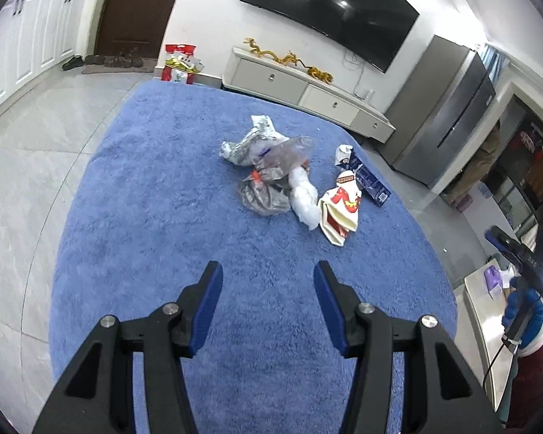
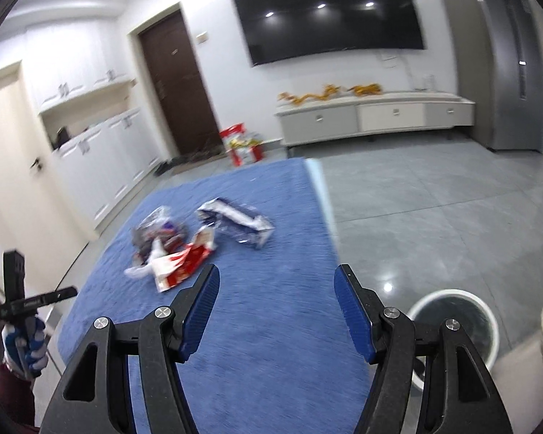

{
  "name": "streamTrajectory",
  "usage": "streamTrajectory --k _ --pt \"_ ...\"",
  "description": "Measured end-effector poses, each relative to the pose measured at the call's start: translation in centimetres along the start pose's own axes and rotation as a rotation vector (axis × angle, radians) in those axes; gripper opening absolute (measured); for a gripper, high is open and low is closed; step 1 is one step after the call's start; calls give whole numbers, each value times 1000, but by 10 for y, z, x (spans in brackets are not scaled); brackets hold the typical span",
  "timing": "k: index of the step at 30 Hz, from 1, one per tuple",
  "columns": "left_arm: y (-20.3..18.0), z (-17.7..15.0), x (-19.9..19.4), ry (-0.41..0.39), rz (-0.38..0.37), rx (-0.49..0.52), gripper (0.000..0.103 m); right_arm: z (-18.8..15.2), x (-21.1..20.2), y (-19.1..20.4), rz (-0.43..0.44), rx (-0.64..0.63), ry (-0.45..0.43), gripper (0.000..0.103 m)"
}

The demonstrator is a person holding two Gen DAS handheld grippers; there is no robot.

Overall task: Collect trash
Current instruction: 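Grasp the clear plastic bag with the left tool while the right tool grasps the red-and-white chip bag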

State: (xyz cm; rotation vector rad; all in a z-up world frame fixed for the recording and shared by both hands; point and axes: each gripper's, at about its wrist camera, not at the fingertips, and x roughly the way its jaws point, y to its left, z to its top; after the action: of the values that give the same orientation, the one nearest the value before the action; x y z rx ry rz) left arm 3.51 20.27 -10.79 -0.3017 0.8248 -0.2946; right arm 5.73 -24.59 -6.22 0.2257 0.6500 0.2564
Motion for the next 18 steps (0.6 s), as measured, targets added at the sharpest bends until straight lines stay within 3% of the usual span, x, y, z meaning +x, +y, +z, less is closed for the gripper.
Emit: streamTrajectory --k 5,10,18 --pt "-11 15 32 55 -103 -9 51 4 55 29 85 -29 93 65" --pt "-29 30 70 87 -156 2 51 2 111 52 152 -38 185 65" --pt "-36 47 113 123 -150 2 48 12 195 69 247 78 275 71"
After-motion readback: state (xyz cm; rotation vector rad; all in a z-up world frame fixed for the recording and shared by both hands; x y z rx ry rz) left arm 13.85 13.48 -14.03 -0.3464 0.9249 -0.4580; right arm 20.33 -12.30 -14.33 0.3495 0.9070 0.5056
